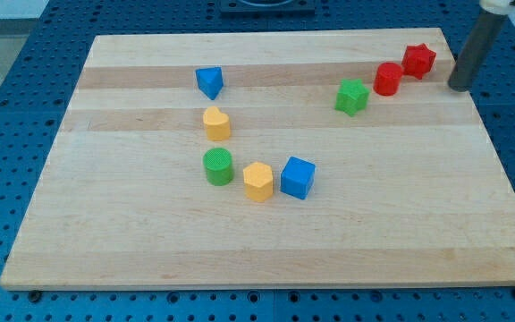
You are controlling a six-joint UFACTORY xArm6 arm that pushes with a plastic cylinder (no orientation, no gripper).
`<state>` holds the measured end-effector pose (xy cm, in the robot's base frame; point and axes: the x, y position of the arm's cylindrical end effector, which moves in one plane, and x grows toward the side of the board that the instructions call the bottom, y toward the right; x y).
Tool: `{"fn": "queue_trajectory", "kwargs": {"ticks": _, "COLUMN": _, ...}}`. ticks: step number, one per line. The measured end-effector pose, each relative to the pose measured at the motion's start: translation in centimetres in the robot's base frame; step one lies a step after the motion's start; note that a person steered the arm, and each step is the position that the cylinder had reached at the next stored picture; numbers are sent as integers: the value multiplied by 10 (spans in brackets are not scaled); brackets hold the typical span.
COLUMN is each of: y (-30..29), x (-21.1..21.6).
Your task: Move the red star to the parallel top of the red circle
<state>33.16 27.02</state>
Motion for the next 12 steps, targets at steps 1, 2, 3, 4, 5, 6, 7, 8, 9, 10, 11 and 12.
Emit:
{"fn": "queue_trajectory", "kwargs": {"ticks": 1, "y": -26, "x": 0}}
{"fn": "queue_trajectory", "kwargs": {"ticks": 2, "y": -36, "x": -23}}
{"fn": "queue_trajectory", "kwargs": {"ticks": 3, "y": -36, "x": -48}}
{"fn": "queue_trajectory", "kwargs": {"ticks": 4, "y": -31, "x": -44}}
{"fn": "queue_trajectory", "kwargs": {"ticks": 5, "y": -13, "x": -8}}
{"fn": "queue_trajectory", "kwargs": {"ticks": 6, "y": 10, "x": 32}}
{"fn": "queue_trajectory", "kwargs": {"ticks": 7, "y": 16, "x": 33}}
{"fn": "queue_trajectory", "kwargs": {"ticks": 8, "y": 16, "x": 9}}
{"fn": "queue_trajectory", "kwargs": {"ticks": 9, "y": 16, "x": -19}}
{"fn": "queue_trajectory", "kwargs": {"ticks": 10, "y": 13, "x": -36}}
{"fn": "queue_trajectory", "kwargs": {"ticks": 11, "y": -12, "x": -51}}
{"fn": "queue_trajectory", "kwargs": {"ticks": 12, "y": -39, "x": -72}}
